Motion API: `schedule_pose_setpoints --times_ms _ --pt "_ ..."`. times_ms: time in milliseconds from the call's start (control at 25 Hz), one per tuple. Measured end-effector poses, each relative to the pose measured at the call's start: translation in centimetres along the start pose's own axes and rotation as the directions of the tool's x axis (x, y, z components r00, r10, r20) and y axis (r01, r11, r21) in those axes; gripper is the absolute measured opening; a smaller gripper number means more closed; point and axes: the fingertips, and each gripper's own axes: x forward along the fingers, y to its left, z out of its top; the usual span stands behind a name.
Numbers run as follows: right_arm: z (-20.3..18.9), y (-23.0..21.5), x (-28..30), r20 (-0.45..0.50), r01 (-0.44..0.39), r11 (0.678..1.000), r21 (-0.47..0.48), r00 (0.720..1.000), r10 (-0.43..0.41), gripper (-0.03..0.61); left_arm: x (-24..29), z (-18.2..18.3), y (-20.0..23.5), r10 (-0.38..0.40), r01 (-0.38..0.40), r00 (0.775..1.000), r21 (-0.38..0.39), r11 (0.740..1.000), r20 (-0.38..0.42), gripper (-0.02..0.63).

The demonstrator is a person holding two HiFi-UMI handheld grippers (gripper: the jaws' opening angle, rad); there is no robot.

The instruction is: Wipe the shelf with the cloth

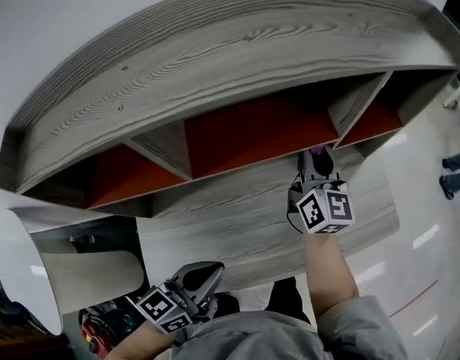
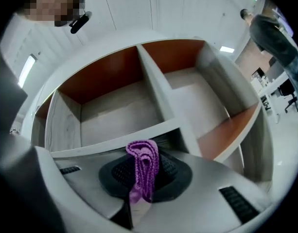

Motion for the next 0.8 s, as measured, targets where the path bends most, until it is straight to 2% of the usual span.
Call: schedule_pose_setpoints --times_ms 200,320,440,520,640,800 --pt "0.5 -1.7 -0.9 -0.047 0.004 0.997 0.080 0.999 0.000 0.061 2.6 2.2 -2.3 0.003 -0.003 1.000 0.030 1.000 -0.004 0.014" --pt "0.2 -1.8 -0.8 -0.097 -0.009 0.992 0.126 0.995 0.022 0.061 2.6 3.7 -2.4 0.054 -0.054 0.999 0.043 0.998 0.010 0.014" --pt "-0.6 -1.7 -0.8 -0.179 -0.051 0.986 0.160 0.981 0.080 0.064 2.0 5.5 -2.4 0.118 -0.120 0.992 0.056 0.991 0.041 0.014" --pt "-1.4 -0.9 -1.2 -0.255 -0.099 0.983 0.158 0.957 0.137 0.064 1.2 6.9 -2.4 0.165 -0.170 0.984 0.063 0.983 0.072 0.014" --pt "-1.9 0.9 -3.0 -0.355 -0.216 0.971 0.106 0.904 0.240 0.064 -0.6 9.3 -2.7 0.237 -0.248 0.961 0.062 0.967 0.145 0.014" --pt "-1.3 3.9 -6.1 -0.427 -0.404 0.908 0.111 0.806 0.411 0.064 -3.8 11.4 -3.4 0.316 -0.339 0.916 0.059 0.939 0.246 0.014"
